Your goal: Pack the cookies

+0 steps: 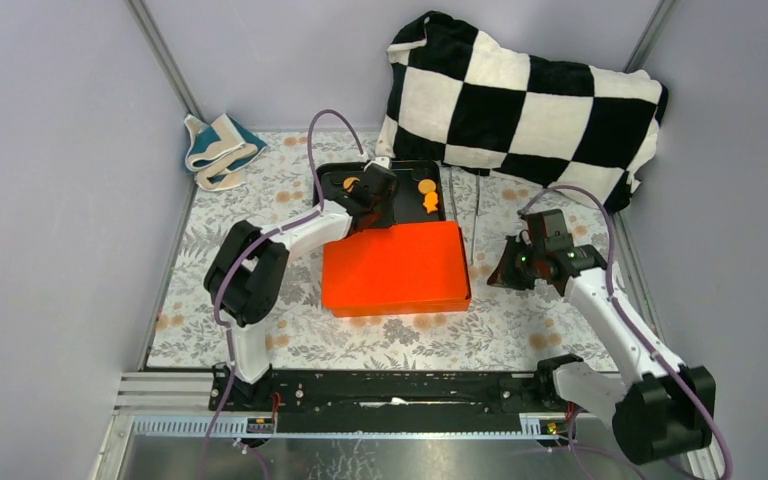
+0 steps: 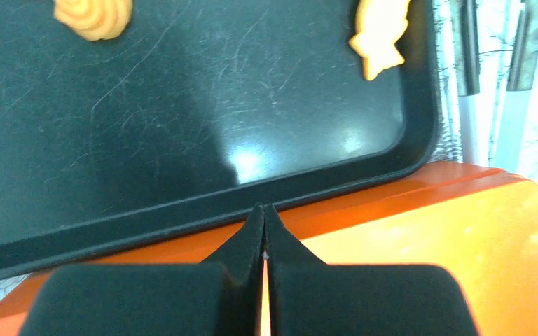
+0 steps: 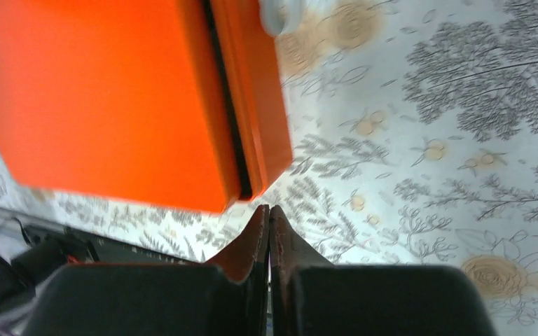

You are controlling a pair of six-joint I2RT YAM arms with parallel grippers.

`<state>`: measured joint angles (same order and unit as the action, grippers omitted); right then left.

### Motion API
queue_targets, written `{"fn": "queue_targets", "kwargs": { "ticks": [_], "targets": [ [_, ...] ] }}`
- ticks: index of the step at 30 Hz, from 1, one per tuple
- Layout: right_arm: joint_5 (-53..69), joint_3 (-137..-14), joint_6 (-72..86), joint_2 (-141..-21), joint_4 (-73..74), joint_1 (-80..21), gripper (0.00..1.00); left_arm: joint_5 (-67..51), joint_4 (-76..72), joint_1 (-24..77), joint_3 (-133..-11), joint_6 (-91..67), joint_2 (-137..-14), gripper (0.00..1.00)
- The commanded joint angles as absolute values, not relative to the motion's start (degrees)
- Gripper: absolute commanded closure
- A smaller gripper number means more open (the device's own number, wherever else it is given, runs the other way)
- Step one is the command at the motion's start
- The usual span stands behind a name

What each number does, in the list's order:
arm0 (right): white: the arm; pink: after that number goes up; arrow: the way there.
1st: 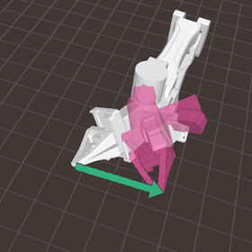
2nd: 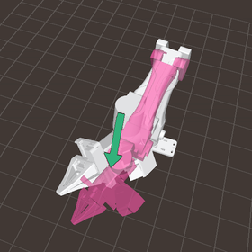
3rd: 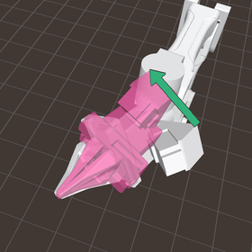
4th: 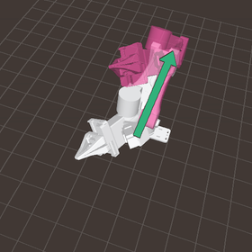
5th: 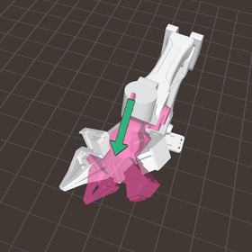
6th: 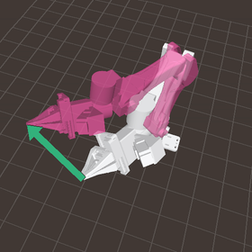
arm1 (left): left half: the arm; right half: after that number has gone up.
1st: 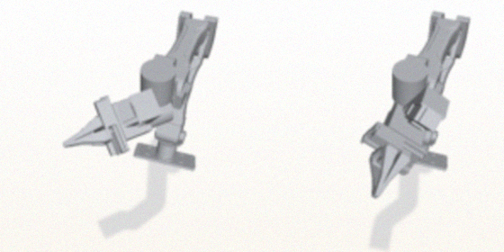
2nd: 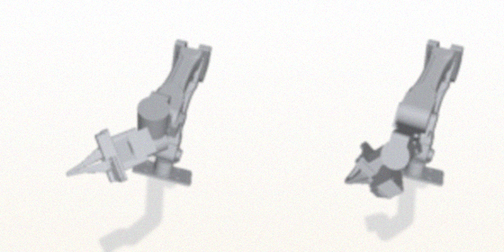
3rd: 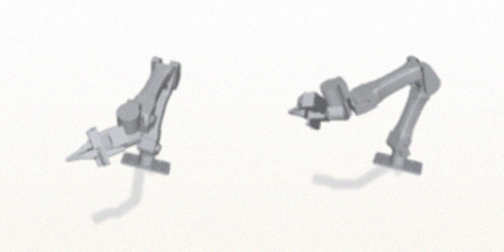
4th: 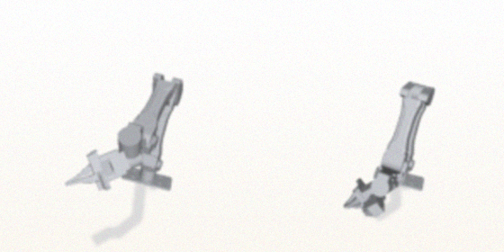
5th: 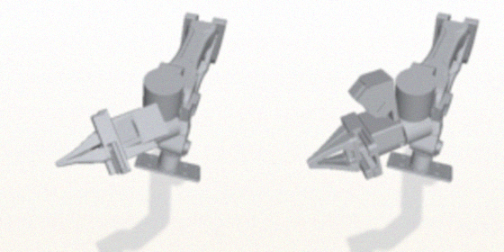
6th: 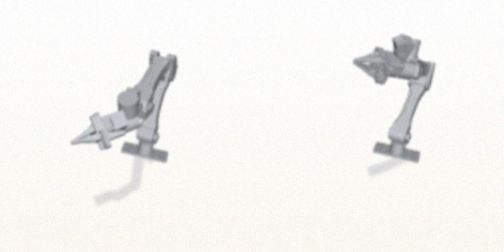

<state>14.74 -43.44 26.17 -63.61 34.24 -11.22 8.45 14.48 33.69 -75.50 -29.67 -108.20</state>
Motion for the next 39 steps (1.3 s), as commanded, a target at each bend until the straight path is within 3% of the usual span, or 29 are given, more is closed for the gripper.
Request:
{"fn": "queue_targets", "kwargs": {
  "ticks": [1, 6, 12, 18, 24, 33, 39],
  "targets": [
    [16.0, -46.0, 23.8, -59.6, 44.5, -20.2, 1.0, 3.8, 12.0, 33.3, -78.2, -28.5, -110.2, 1.0],
    [13.6, -45.8, 28.4, -60.5, 44.0, -30.1, 1.0, 3.1, 12.4, 33.6, -77.9, -29.6, -109.8, 1.0],
    [7.7, -46.6, 32.8, -58.6, 39.1, -30.5, 1.0, 20.1, 17.9, 33.3, -73.9, -33.2, -93.7, 1.0],
    [-2.0, -54.8, 32.0, -59.9, 43.3, -30.4, 1.0, 36.9, 33.1, 32.7, -72.9, -40.7, -75.2, 1.0],
    [-10.3, -59.1, 30.8, -67.4, 41.9, -30.2, 1.0, 45.5, 53.7, 29.4, -66.9, -53.5, -77.1, 1.0],
    [-7.5, -57.4, 27.0, -78.3, 34.5, -18.5, 1.0, 39.0, 47.8, 27.3, -55.0, -54.9, -80.6, 1.0],
    [-1.0, -54.9, 24.7, -84.6, 29.9, -16.1, 1.0, 25.5, 33.6, 27.4, -47.6, -52.0, -81.5, 1.0]
  ]
}}
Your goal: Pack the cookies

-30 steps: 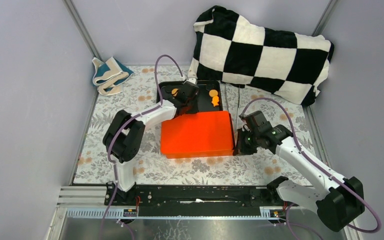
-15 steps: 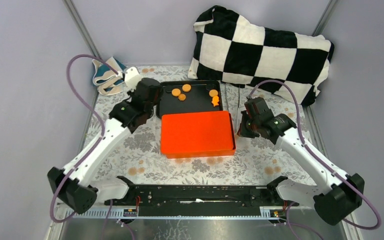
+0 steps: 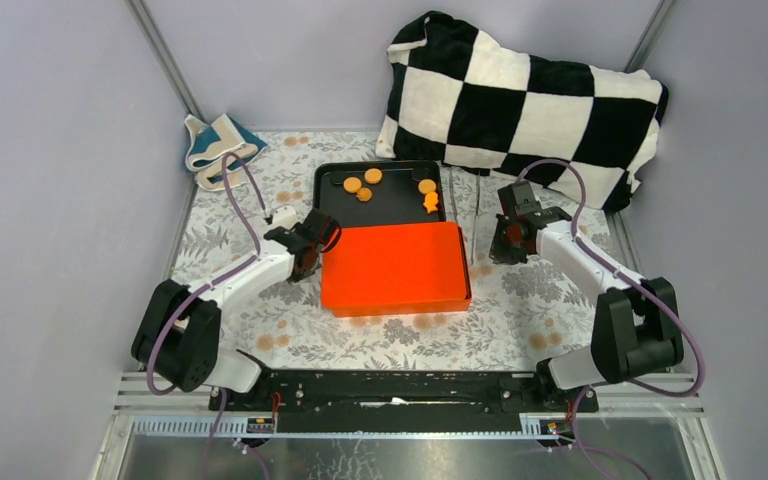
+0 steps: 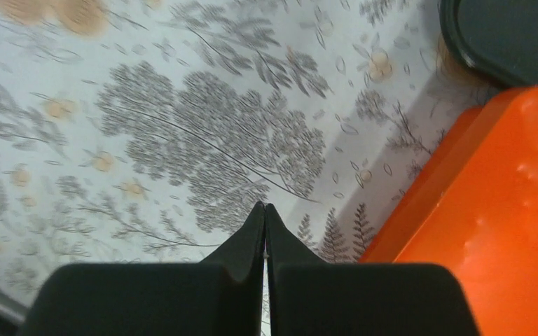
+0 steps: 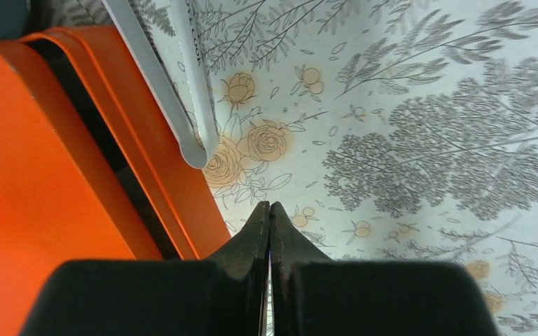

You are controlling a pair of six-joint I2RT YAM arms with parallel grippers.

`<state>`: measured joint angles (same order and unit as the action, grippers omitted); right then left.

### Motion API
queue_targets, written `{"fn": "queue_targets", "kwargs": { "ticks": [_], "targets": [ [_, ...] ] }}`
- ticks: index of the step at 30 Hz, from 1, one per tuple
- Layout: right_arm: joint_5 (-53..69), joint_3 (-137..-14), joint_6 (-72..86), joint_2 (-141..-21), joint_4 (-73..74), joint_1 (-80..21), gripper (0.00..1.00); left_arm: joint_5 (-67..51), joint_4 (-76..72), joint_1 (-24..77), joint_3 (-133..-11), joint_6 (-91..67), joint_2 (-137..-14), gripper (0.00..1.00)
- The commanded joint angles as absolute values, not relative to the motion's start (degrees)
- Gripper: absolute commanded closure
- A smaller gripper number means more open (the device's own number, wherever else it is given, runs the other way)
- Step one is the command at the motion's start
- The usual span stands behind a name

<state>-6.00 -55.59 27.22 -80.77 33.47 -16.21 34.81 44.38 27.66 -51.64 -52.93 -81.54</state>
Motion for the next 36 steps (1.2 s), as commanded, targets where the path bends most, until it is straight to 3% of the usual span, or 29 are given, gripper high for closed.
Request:
{"fn": "queue_targets", "kwargs": {
  "ticks": [1, 5, 9, 16, 28, 36],
  "targets": [
    [1.0, -54.7, 24.7, -86.3, 29.1, -16.2, 1.0, 22.5, 31.1, 27.4, -46.7, -51.6, -81.6, 1.0],
    [8.1, -52.5, 25.1, -88.5, 25.1, -16.2, 1.0, 12.8, 23.4, 29.4, -43.4, -53.7, -82.0, 1.0],
    [16.8, -51.2, 25.6, -88.8, 22.2, -16.2, 1.0, 11.2, 21.0, 36.0, -44.2, -54.9, -83.7, 1.0],
    [26.1, -50.5, 27.0, -86.4, 19.8, -16.5, 1.0, 9.4, 20.5, 38.3, -47.6, -54.4, -85.5, 1.0],
    [-10.2, -61.0, 28.0, -74.3, 32.4, -17.1, 1.0, 12.8, 22.3, 38.3, -48.4, -52.8, -84.0, 1.0],
    [-8.7, -65.0, 24.3, -78.0, 37.5, -23.7, 1.0, 13.1, 22.6, 38.3, -49.5, -52.3, -84.9, 1.0]
  ]
}}
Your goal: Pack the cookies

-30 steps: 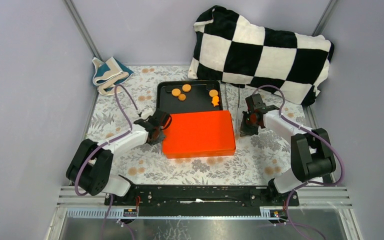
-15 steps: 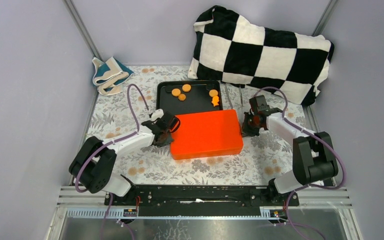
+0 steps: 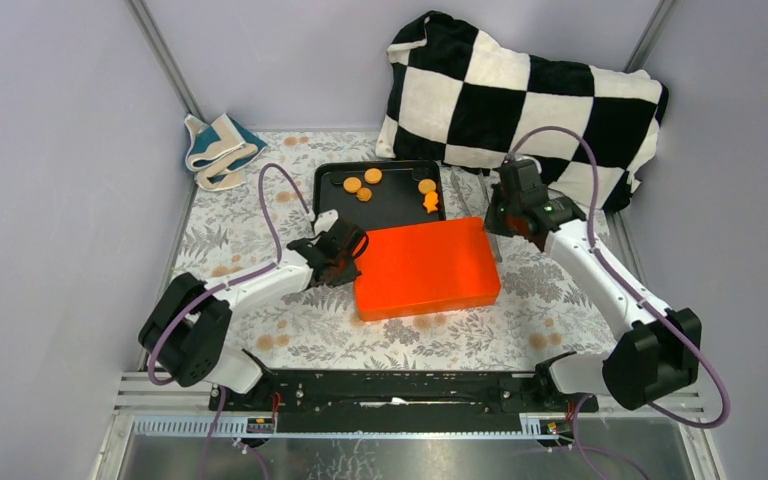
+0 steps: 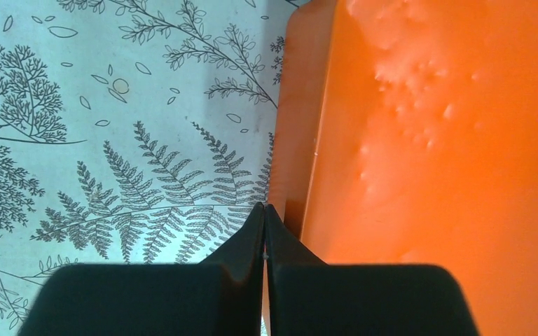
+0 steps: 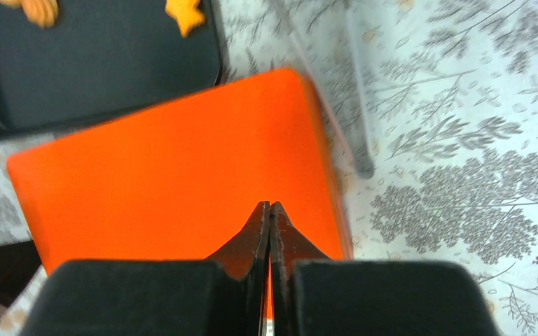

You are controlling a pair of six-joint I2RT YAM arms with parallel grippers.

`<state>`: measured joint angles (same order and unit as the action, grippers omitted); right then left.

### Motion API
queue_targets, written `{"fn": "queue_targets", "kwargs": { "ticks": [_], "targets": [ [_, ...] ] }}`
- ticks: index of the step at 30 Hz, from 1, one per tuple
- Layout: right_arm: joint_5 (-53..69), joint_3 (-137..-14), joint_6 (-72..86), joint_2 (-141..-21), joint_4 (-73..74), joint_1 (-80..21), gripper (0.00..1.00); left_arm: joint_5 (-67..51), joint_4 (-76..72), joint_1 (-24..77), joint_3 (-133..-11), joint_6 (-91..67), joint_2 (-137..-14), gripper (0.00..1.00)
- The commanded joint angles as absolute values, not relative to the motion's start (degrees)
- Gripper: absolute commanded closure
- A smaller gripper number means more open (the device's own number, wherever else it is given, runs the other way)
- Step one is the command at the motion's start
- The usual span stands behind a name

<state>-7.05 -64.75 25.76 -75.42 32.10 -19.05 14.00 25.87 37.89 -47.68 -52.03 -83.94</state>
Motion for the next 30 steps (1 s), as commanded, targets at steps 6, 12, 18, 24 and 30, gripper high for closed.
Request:
{"fn": "queue_targets", "kwargs": {
  "ticks": [6, 12, 18, 24, 30],
  "targets": [
    [-7.6, -58.1, 26.1, -79.1, 36.8, -25.0, 1.0, 12.6, 21.9, 38.3, -49.9, -51.7, -85.6, 1.0],
    [-7.6, -54.8, 27.5, -81.0, 37.2, -25.0, 1.0, 9.6, 18.3, 38.2, -49.5, -50.5, -85.9, 1.0],
    [-6.5, -60.7, 26.7, -77.9, 36.8, -25.1, 1.0, 10.9, 17.9, 38.3, -48.7, -49.5, -82.7, 1.0],
    [-5.2, -65.6, 24.9, -72.6, 34.3, -25.3, 0.98, 25.6, 28.0, 38.3, -50.8, -50.5, -73.4, 1.0],
    [-5.6, -66.6, 23.2, -68.6, 33.9, -25.3, 0.94, 31.1, 32.2, 38.3, -51.6, -50.1, -65.2, 0.94]
  ]
}}
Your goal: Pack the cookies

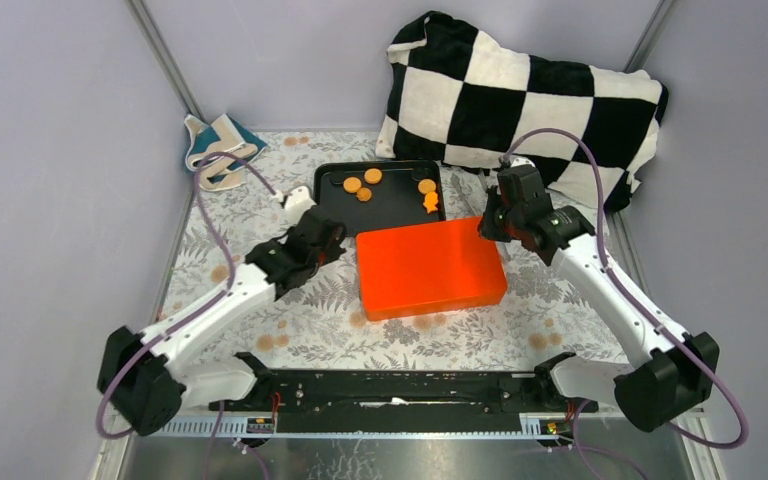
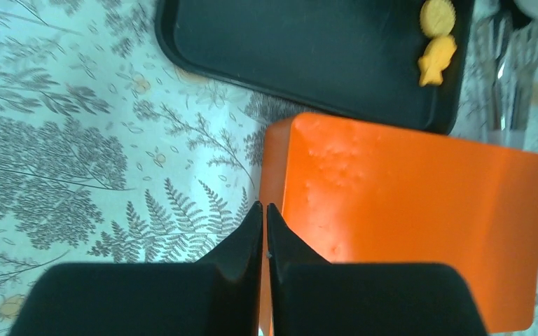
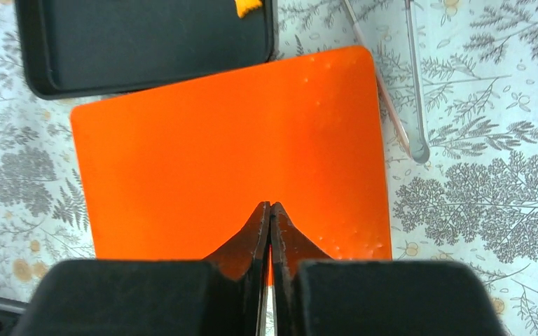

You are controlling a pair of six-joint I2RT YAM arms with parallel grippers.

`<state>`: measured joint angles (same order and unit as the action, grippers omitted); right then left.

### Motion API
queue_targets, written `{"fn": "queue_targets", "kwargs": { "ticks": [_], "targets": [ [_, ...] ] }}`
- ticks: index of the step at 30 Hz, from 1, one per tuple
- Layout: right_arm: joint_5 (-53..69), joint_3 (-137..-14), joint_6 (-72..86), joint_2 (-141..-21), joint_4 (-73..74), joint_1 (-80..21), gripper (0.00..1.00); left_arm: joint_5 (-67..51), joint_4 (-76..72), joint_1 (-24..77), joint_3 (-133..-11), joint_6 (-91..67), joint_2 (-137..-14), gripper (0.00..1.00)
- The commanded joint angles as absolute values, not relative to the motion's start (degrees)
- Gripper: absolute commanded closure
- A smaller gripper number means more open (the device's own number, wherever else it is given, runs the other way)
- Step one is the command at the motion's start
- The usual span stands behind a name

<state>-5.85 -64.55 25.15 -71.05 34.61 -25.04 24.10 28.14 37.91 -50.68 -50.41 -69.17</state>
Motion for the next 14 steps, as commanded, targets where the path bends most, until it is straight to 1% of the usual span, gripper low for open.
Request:
{"fn": "queue_targets", "kwargs": {
  "ticks": [1, 2, 5, 7, 12, 14],
  "targets": [
    [-5.9, -66.5, 23.0, -68.0, 34.0, -25.3, 0.93, 31.1, 32.0, 38.3, -51.4, -50.2, -64.1, 0.94],
    [-6.1, -66.3, 22.9, -67.4, 34.0, -25.3, 0.92, 30.9, 31.6, 38.3, -51.1, -50.1, -63.1, 0.94],
    [-6.3, -65.0, 23.0, -65.1, 33.2, -25.3, 0.82, 30.8, 29.7, 38.3, -49.2, -49.6, -60.0, 0.93],
    [-6.4, -64.5, 22.9, -64.1, 33.1, -25.3, 0.77, 31.0, 29.2, 38.3, -48.8, -49.2, -59.1, 0.93],
    [-9.2, -63.8, 22.2, -63.7, 33.8, -25.3, 0.76, 31.3, 29.2, 38.3, -49.2, -48.5, -59.2, 0.92],
    [-10.4, -63.9, 22.5, -63.4, 33.8, -25.3, 0.57, 31.4, 29.2, 38.3, -49.3, -48.4, -59.3, 0.91]
  ]
}}
